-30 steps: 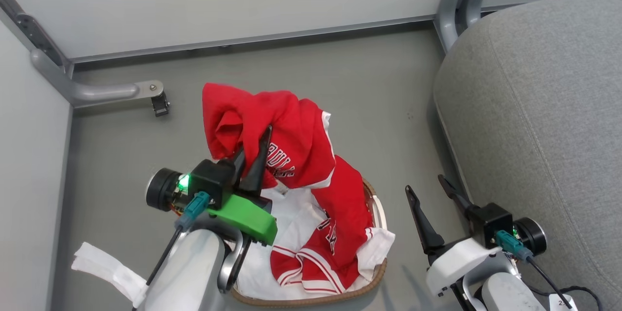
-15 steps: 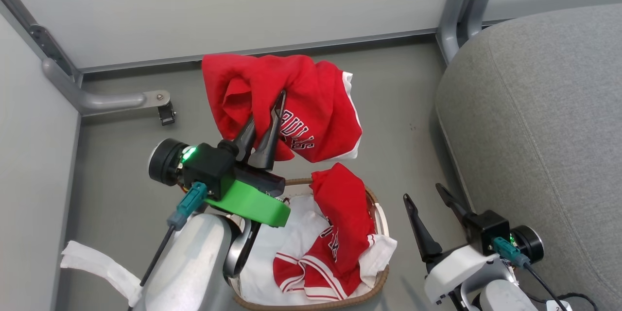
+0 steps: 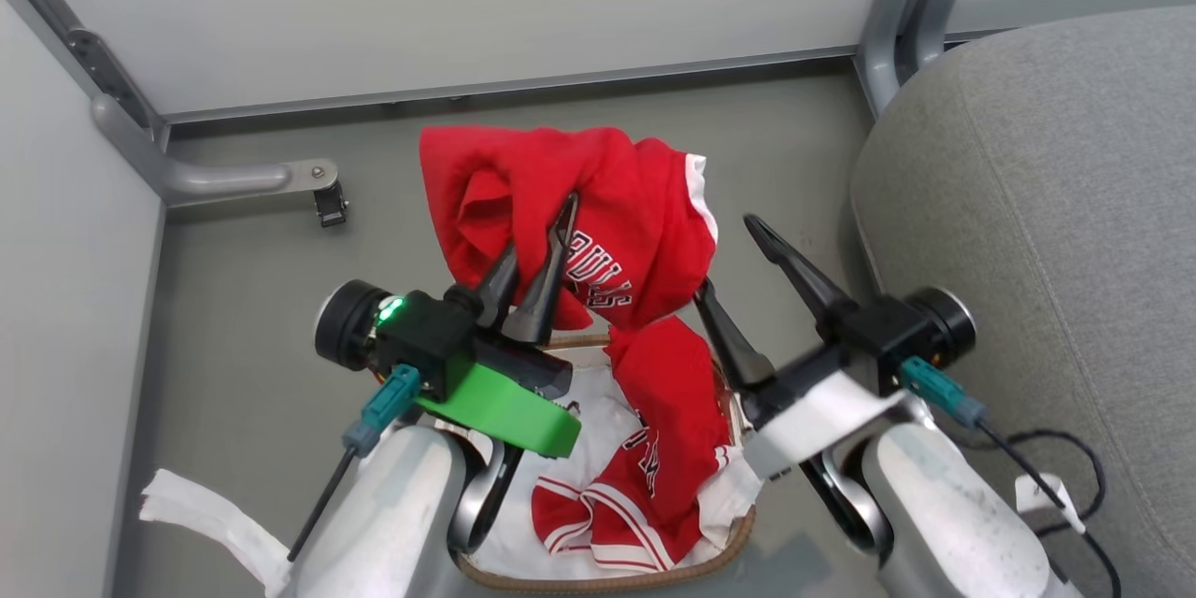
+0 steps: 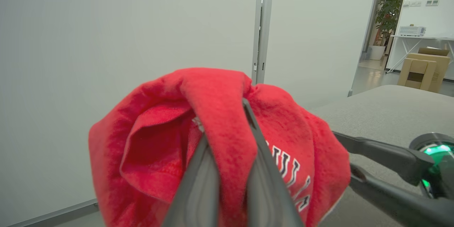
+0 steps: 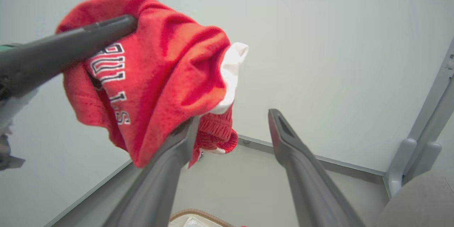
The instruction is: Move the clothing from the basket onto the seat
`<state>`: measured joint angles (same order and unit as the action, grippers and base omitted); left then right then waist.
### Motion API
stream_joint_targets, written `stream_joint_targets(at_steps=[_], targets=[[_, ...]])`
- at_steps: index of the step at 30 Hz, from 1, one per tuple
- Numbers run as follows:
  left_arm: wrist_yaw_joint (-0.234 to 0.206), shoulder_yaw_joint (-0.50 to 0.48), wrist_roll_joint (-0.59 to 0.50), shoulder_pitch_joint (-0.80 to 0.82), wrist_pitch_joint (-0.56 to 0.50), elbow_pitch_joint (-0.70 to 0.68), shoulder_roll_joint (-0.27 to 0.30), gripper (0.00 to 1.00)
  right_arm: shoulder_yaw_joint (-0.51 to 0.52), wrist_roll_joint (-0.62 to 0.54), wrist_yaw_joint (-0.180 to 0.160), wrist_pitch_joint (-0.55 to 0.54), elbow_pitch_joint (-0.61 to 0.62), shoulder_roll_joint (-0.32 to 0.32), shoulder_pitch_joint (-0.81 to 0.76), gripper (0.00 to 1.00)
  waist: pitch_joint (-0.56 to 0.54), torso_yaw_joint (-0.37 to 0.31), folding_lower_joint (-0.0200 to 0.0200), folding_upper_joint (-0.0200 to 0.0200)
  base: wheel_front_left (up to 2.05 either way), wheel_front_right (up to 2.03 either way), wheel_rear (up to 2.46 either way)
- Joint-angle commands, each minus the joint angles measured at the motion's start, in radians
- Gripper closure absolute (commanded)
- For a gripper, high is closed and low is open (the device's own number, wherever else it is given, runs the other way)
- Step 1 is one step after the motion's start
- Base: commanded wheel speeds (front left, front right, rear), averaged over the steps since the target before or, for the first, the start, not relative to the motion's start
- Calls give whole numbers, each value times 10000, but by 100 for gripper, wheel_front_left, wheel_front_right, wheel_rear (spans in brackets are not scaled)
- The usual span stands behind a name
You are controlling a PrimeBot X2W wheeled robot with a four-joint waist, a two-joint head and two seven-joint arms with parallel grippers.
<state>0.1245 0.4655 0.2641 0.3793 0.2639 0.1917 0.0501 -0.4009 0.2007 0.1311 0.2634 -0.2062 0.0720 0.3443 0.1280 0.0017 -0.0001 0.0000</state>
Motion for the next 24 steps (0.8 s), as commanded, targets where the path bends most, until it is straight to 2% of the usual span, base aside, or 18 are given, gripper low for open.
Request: stream_joint_targets(at_steps=[1,8,19,24], targets=[[19,97,144,-134,9,-18,20,100,-176,143,-7,20,58,55,251,0,18,45,1,0,0,0,0],[-94,431,343,-33,9,-58,21,100,-1038,376,-7,20,-223,354,1218,0,90,274,1,0,0,0,0],[-11,1177,629,146,9,15,17,100,-2575,-246,-5,22,-1356,830,2671,0,227,547,1,0,0,0,0],[5,1506,810,199,7,75,14,100,-3400,-395,-5,22,-1894,842,3317,0,253,620,1,0,0,0,0]])
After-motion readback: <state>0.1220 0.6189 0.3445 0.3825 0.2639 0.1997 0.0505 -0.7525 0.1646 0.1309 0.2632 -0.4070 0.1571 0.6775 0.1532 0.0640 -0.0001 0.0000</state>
